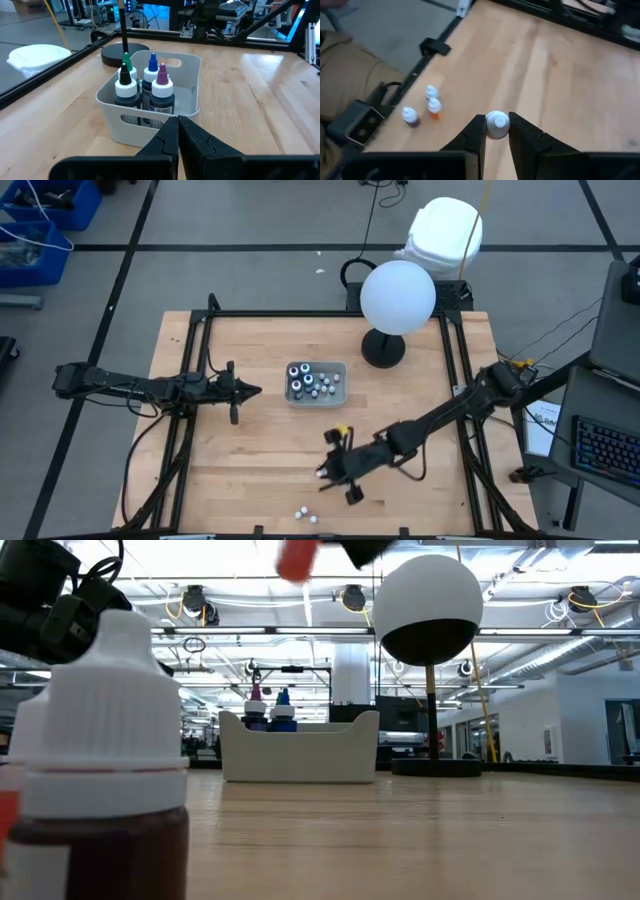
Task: Pick & Place food coloring
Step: Put the small yellow food coloring bottle into the gray bin
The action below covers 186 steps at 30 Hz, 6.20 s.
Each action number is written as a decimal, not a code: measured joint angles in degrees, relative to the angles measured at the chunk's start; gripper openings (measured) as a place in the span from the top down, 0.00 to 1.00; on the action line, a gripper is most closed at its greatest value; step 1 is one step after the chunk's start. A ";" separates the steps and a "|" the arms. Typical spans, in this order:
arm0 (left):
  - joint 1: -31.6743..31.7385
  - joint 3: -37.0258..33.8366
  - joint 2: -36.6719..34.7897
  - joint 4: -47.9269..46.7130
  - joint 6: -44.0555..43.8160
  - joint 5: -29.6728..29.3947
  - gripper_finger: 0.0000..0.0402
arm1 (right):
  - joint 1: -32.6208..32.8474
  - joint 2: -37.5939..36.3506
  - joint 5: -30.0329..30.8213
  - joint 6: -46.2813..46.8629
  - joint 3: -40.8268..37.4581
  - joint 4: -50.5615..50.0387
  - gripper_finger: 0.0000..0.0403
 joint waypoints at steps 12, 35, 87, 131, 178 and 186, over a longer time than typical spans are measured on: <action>0.00 0.00 0.00 0.29 0.11 -0.02 0.97 | -4.94 -18.20 5.17 5.50 -28.95 18.67 0.86; 0.00 0.00 -0.02 3.61 2.63 -6.56 0.97 | -15.16 -28.51 5.79 -4.81 -49.33 37.18 0.86; 0.02 0.00 0.00 9.88 18.89 -12.11 0.97 | -32.63 -22.85 -0.11 -11.21 -18.81 9.08 0.87; 0.04 0.02 0.00 9.99 16.29 -11.87 0.97 | -36.26 -2.50 -1.44 -0.59 -14.64 -0.19 0.87; 0.04 0.02 -0.01 12.28 17.12 -11.96 0.97 | -38.75 0.80 -1.47 -1.20 -14.82 2.96 0.87; 0.04 0.02 -0.02 12.24 16.88 -11.93 0.97 | -39.06 0.76 -1.42 -0.11 -14.89 1.93 0.86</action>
